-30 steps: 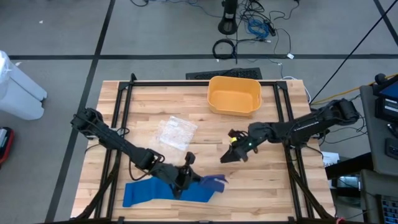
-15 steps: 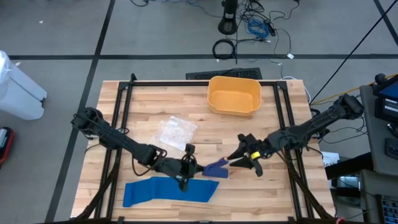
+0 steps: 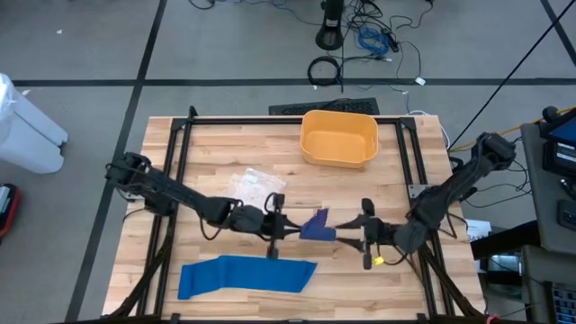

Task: Roll bandage
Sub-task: Roll the dark blue bandage

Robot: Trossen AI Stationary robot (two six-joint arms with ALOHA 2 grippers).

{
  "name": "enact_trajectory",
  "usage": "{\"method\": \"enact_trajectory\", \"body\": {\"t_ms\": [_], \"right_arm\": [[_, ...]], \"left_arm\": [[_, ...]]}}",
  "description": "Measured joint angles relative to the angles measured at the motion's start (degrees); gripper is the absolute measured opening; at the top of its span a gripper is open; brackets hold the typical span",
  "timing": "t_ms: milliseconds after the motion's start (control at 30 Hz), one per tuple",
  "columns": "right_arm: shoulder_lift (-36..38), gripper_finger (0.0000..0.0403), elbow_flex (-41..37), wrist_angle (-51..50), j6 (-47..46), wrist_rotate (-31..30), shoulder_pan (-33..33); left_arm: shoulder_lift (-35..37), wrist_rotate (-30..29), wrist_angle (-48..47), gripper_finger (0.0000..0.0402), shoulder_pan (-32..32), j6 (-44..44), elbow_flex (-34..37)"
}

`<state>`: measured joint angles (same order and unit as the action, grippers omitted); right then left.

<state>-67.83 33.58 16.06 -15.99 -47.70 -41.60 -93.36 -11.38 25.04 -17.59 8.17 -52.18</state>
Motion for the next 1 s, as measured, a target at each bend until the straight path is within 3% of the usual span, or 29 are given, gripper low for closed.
{"method": "enact_trajectory", "body": {"t_ms": [100,167,300,367,500,633,800,900,1000], "right_arm": [[-1.2,0.0135,0.0,-3.2,-0.4,-5.7,0.0],[-1.9,0.0135,0.0,-4.4,-1.7,-6.2,0.9],[-1.0,0.0134,1.8,-4.7,2.5,-5.3,1.5],[0.1,0.0134,4.0,-4.8,7.4,-4.4,1.2],[0.2,0.0134,6.3,-5.2,12.9,2.7,0.2],[-2.8,0.0134,6.4,-4.6,11.3,10.2,2.1],[-8.1,0.0134,6.3,0.7,10.2,10.1,3.8],[-9.6,0.0134,6.3,4.4,13.2,8.7,4.1],[-8.9,0.0134,6.3,5.9,18.8,5.4,3.4]], "left_arm": [[0.0,4.0,2.9,0.0005,0.7,-0.4,0.5],[0.0,8.4,3.6,0.0005,0.9,0.5,0.5],[0.0,27.0,4.3,0.0005,0.4,7.1,0.5],[0.0,31.7,4.0,0.0005,0.5,7.4,0.5],[0.0,32.2,0.9,0.0005,0.2,7.3,0.4],[0.0,32.1,-1.7,0.0005,0.0,7.1,0.5],[0.0,31.2,1.7,0.0005,-1.1,7.5,0.5],[0.0,25.9,7.2,0.0005,-2.0,8.1,0.3],[0.0,24.8,3.5,0.0005,-2.1,11.6,0.3]]}}
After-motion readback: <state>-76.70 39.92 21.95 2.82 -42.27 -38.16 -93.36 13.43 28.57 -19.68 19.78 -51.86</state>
